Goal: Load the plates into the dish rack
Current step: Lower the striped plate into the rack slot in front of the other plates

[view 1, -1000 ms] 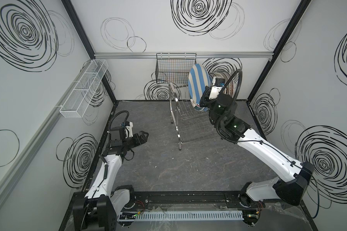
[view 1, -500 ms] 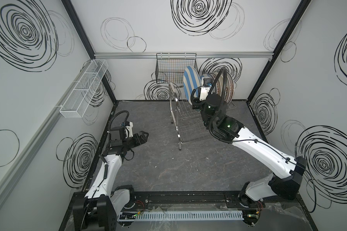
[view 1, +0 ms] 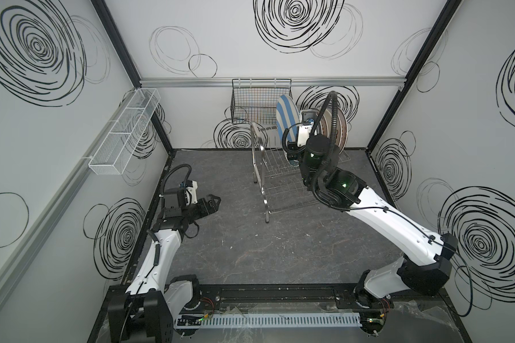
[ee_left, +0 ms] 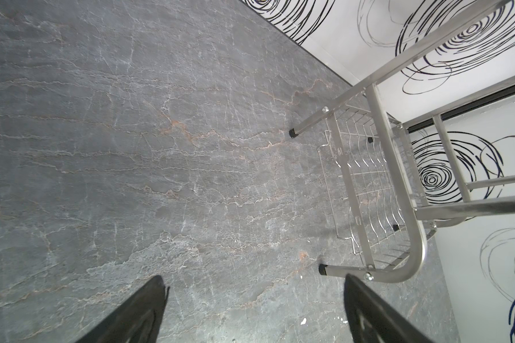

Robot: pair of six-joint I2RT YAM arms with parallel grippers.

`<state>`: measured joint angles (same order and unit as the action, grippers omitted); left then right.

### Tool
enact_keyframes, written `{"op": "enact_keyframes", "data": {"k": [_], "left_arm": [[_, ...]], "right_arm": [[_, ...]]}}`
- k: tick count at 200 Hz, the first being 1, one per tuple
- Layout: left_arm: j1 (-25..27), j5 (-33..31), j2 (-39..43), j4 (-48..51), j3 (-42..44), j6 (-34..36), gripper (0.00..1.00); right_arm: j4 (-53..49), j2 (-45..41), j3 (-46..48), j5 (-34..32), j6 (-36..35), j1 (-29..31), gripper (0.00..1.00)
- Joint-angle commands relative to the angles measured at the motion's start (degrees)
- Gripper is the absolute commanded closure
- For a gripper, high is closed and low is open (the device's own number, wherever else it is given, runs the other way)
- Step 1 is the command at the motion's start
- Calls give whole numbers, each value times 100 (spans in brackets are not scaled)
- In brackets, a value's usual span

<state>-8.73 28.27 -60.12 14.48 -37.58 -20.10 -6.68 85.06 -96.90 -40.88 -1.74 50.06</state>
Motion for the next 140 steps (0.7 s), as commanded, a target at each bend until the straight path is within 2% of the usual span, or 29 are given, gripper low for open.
{"op": "enact_keyframes", "data": {"k": [1, 41, 63, 140], "left_arm": [[21, 73, 52, -175, 47, 103, 4], [21, 65, 87, -165, 45, 116, 4], [25, 56, 128, -156, 58, 111, 4], [31, 56, 145, -147, 67, 116, 4]], "right_arm": [[51, -10, -283, -214, -212, 93, 100], [34, 58, -458, 63, -113, 282, 100], [28, 223, -514, -58, -81, 283, 100], [-152, 696, -767, -64, 226, -103, 100]]}}
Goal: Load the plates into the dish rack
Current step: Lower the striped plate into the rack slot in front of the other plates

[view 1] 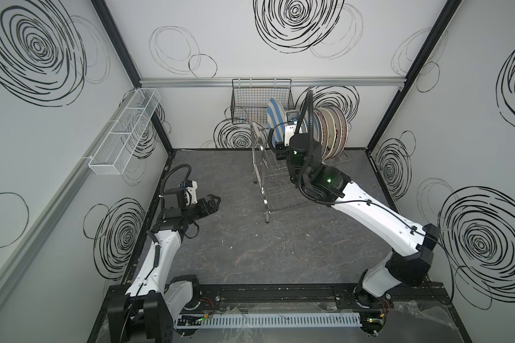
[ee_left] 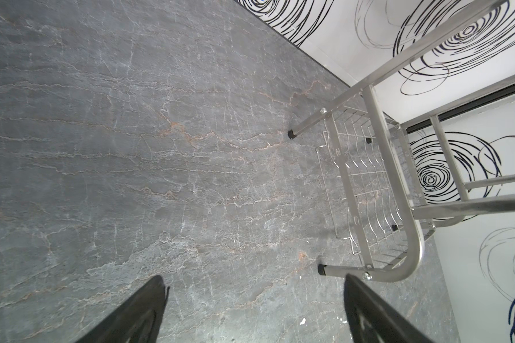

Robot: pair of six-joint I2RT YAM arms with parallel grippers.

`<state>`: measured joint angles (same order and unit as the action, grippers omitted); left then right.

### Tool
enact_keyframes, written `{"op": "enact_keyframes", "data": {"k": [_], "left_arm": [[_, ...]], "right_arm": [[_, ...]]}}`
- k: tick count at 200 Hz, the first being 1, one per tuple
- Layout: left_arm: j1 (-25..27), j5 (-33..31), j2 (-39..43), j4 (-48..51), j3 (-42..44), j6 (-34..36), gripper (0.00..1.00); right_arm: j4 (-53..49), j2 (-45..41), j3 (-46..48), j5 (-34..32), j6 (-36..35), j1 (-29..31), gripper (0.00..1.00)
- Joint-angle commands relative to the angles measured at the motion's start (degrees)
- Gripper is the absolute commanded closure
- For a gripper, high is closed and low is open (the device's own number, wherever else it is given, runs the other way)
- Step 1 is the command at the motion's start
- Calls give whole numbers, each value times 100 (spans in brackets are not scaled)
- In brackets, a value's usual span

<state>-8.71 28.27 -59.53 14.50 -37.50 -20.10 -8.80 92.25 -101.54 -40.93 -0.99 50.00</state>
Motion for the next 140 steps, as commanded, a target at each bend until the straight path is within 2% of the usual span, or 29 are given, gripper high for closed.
{"op": "enact_keyframes", "data": {"k": [1, 140], "left_arm": [[28, 56, 84, -149, 58, 118, 4], [27, 73, 90, -141, 58, 126, 4]], "right_arm": [[57, -19, -304, -58, 152, -105, 100], [-45, -284, -263, -152, 213, -106, 100]]}}
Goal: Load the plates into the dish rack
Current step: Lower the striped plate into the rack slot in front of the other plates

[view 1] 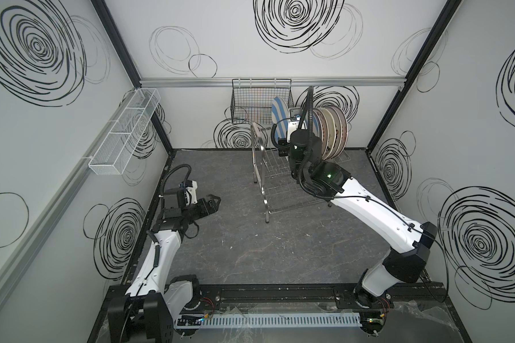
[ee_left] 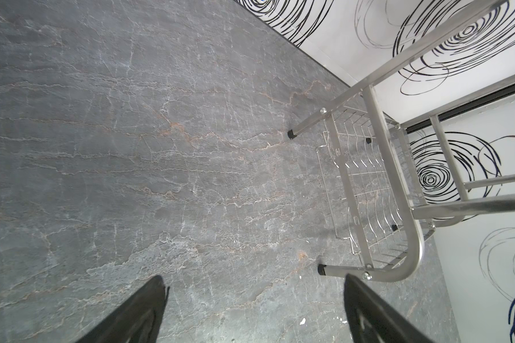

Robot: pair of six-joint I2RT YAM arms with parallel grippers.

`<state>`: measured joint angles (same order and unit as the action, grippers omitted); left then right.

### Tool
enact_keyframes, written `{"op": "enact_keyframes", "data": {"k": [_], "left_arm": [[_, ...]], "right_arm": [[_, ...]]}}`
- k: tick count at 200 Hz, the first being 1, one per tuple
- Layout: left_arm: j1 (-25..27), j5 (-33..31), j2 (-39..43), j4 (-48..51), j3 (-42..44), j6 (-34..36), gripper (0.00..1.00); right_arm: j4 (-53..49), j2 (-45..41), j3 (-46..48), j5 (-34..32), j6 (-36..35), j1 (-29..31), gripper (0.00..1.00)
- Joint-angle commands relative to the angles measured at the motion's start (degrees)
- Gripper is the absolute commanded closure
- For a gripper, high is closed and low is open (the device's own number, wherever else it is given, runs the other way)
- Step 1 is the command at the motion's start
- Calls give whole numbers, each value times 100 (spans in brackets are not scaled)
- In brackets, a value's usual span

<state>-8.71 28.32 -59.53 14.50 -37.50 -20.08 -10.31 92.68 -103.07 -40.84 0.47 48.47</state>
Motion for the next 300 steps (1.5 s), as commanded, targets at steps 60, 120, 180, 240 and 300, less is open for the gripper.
{"op": "enact_keyframes", "data": {"k": [60, 120, 180, 240, 300], "left_arm": [[27, 91, 53, -158, 49, 121, 4], [27, 51, 76, -127, 49, 130, 4], [28, 64, 71, -132, 49, 133, 4], [27, 60, 71, -142, 49, 127, 4], [32, 69, 98, -137, 49, 129, 4]], "right_arm": [[87, -445, 58, 24, 205, 42, 100], [-12, -294, 48, 78, 357, -61, 100], [-30, -311, 234, 292, 526, -202, 100], [-85, -268, 329, 349, 625, -246, 100], [-209, -336, 575, 394, 748, -259, 100]]}}
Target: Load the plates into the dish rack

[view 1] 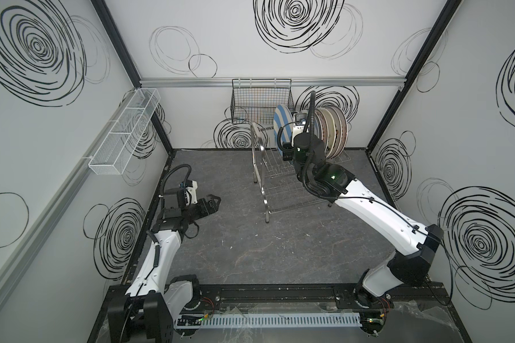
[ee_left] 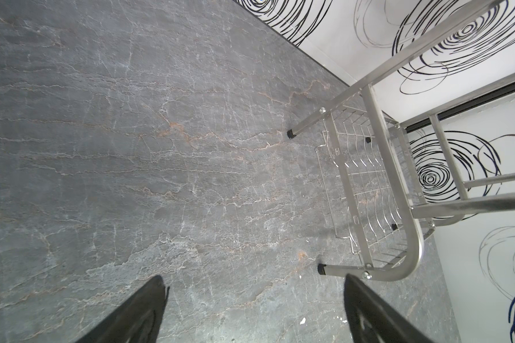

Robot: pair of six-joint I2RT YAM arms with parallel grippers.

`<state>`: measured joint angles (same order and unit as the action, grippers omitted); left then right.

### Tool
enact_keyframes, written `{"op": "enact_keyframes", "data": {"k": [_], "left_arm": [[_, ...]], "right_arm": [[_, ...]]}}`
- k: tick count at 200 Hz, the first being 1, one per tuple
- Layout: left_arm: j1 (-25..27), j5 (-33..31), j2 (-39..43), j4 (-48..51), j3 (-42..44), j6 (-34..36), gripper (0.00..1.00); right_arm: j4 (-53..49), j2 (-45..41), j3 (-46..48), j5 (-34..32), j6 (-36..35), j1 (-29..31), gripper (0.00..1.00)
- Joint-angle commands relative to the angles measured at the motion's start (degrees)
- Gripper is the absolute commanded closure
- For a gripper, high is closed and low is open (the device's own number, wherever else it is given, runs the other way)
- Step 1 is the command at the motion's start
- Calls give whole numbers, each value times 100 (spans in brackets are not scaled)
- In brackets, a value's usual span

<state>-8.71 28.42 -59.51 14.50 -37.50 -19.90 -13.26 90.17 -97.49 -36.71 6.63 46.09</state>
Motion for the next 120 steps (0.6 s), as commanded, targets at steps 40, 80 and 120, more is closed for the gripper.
{"op": "enact_keyframes", "data": {"k": [40, 80, 120], "left_arm": [[27, -2, 157, -137, 40, 122, 4], [28, -129, 295, -115, 6, 129, 4], [44, -469, 599, -56, -62, 120, 4]], "right_arm": [[21, -178, 38, 23, 139, -3, 83], [-219, -289, -27, 1, 99, 6, 71], [-512, -442, -187, 98, 15, 75, 53]]}}
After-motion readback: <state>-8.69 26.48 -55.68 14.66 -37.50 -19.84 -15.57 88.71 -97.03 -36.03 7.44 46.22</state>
